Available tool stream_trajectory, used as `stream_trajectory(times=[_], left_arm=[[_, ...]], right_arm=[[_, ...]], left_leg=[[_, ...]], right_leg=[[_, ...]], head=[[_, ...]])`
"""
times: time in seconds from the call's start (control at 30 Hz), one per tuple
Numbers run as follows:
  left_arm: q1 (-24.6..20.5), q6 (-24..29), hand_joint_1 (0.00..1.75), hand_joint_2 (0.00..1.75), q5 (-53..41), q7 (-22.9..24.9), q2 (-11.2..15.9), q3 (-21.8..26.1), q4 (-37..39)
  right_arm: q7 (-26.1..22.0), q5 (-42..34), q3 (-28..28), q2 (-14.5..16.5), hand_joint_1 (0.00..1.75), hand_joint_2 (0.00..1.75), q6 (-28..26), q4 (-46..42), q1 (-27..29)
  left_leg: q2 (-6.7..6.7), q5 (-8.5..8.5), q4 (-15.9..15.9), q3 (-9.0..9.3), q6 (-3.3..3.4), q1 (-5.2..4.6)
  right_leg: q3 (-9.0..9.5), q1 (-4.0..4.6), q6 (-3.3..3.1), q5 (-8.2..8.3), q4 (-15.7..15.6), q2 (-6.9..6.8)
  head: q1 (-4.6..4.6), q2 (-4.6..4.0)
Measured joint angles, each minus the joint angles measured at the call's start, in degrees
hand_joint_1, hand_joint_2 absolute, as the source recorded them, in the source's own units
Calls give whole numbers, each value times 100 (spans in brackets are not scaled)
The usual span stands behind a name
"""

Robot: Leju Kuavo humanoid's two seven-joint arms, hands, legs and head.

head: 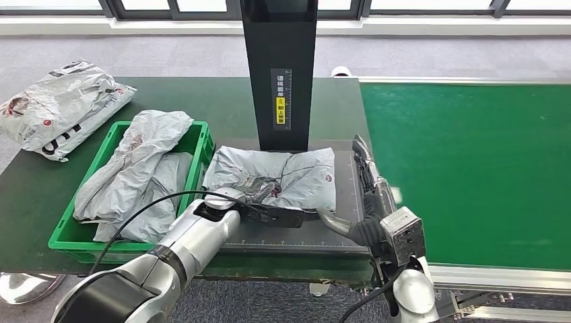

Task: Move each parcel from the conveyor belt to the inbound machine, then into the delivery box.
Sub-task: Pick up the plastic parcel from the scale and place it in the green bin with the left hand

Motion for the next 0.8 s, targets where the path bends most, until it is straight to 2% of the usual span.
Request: stream_trajectory(times=[0.07,0.43,0.5,0.6,0.73,0.8], left_arm=[[-43,2,175,175,0,5,-2,-2,52],[-161,403,175,175,97,77,-16,-3,153],[-155,764,175,175,223,147,-9,6,142],[-123,1669,175,175,536,245,22,101,69],[-116,1971,175,175,662,245,38,152,29],[-108,2628,175,175,1028,123,78,348,-154]], right_arm=[[-3,-2,0,0,0,175,-1,39,-8],[-32,-37,0,-1,0,175,-115,120,-10],[-34,-41,-2,-2,0,175,-152,110,10],[-23,-54,-5,-2,0,175,-241,37,104],[-14,-60,-8,-2,0,175,-266,2,142],[19,-75,-36,-3,0,175,-320,-84,209]], left_leg=[[0,0,0,-4,0,0],[2,2,0,25,-4,0],[2,3,0,19,-5,0],[2,7,0,3,-9,0],[2,8,1,-3,-9,0],[2,10,1,-9,-10,0]], right_leg=[[7,0,-1,2,0,1],[3,2,-6,6,1,5],[-4,2,-6,7,1,6],[-20,2,-7,8,2,8],[-27,2,-8,9,2,7],[-32,3,-10,12,3,7]], head=[[1,0],[1,0],[1,0],[1,0],[1,0],[1,0]])
